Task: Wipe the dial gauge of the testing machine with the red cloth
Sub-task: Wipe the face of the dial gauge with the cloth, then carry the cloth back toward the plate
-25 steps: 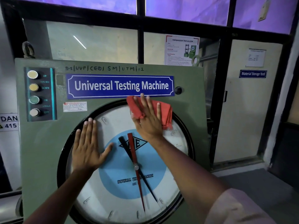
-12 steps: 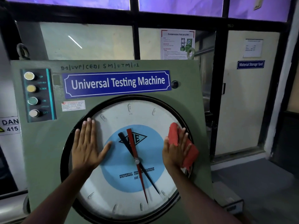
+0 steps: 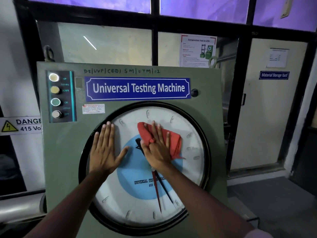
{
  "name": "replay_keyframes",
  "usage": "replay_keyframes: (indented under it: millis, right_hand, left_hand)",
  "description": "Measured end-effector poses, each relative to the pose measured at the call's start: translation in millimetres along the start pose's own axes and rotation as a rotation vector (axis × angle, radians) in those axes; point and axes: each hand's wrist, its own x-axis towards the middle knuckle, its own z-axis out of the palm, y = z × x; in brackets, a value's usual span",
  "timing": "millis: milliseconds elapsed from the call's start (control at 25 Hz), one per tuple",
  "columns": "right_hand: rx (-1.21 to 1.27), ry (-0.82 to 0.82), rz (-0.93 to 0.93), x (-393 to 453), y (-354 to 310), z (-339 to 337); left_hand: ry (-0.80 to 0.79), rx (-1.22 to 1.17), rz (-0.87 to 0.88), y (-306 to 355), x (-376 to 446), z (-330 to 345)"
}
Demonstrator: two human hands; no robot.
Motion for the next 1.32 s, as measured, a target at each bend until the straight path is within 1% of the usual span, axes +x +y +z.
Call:
replay_keyframes:
  millis: [80,120,160,240,360,480,560,720,840,1000,1120,1320]
  right_hand:
    - [0.174,-0.004,0.037,8,5,-25]
    - [0.213,0.013,0.065,14,9,-41]
    - [0.218,0.020,0.085,22,13,-58]
    - [0.165,-0.011,0.067,36,18,-89]
    - [0.068,-0.100,0.012,48,7,-126]
    - [0.024,-0.182,-0.084,42,-26,-140]
    - [0.068,-0.196,-0.161,33,-60,-132]
    - [0.198,-0.222,-0.253,6,-149,-101]
    - [0.259,-0.294,-0.347,-20,-233,-69]
    - [0.393,-0.403,-0.499,-72,-375,-31]
    - [0.524,-0.485,-0.579,-112,-475,-11]
    - [0.588,-0.570,-0.677,-192,-631,12]
  left_hand:
    - [-0.023,-0.015,0.009,1,0,-11]
    - [-0.038,-0.008,0.030,2,2,-18]
    - [-0.052,0.004,0.050,5,6,-28]
    - [-0.077,0.017,0.067,9,17,-49]
    - [-0.122,0.032,0.004,16,28,-85]
    - [-0.144,0.082,-0.052,15,19,-127]
    - [-0.140,0.142,-0.101,2,1,-159]
    - [-0.135,0.323,-0.185,-44,-58,-227]
    - [-0.143,0.426,-0.283,-94,-114,-287]
    - [-0.110,0.592,-0.475,-170,-209,-389]
    - [-0.120,0.725,-0.597,-218,-275,-466]
    - [-0.142,0.838,-0.769,-276,-384,-589]
